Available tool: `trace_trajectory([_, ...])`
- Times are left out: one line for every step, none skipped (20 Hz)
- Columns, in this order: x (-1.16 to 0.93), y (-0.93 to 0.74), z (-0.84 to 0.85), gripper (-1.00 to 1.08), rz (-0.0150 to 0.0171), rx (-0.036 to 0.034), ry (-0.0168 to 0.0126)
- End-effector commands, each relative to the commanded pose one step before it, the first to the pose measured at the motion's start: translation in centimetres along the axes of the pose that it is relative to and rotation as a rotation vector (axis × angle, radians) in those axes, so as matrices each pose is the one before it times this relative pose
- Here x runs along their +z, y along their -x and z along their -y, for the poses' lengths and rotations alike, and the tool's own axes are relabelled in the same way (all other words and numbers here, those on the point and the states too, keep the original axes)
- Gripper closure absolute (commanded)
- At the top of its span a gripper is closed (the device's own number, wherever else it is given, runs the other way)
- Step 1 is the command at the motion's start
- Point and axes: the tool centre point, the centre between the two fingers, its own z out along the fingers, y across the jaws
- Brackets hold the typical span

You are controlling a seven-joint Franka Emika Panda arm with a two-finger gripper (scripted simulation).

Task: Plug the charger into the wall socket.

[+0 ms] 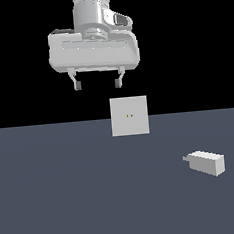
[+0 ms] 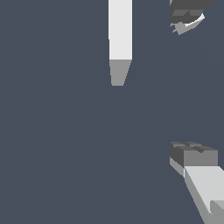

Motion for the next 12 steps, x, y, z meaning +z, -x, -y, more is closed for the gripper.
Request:
trace_trajectory([0.000, 0.000, -0.001, -0.92, 0.00000, 0.00000, 0.00000])
trace_trajectory([0.017, 0.011, -0.031, -0.92, 0.00000, 0.00000, 0.00000])
trace_trajectory([0.011, 0.040, -0.008, -0.92, -0.00064, -0.00140, -0.00010])
trace_trajectory([0.041, 0.063, -0.062, -0.92, -0.00070, -0.00153, -0.00013])
trace_trajectory([0.051, 0.089, -0.073, -0.92, -0.00109, -0.00238, -0.00020])
trace_trajectory([0.066, 0.116, -0.096, -0.92, -0.00141, -0.00307, -0.00026])
trace_trajectory([0.084, 0.142, -0.124, -0.92, -0.00170, -0.00370, -0.00031])
trace_trajectory([0.099, 0.169, -0.147, -0.92, -0.00203, -0.00442, -0.00037])
trace_trajectory([0.115, 0.196, -0.169, -0.92, -0.00236, -0.00514, -0.00043])
trace_trajectory([0.130, 0.222, -0.191, -0.92, -0.00268, -0.00584, -0.00049])
trace_trajectory([0.145, 0.247, -0.215, -0.92, -0.00297, -0.00647, -0.00054])
trace_trajectory([0.159, 0.270, -0.235, -0.92, -0.00328, -0.00713, -0.00059])
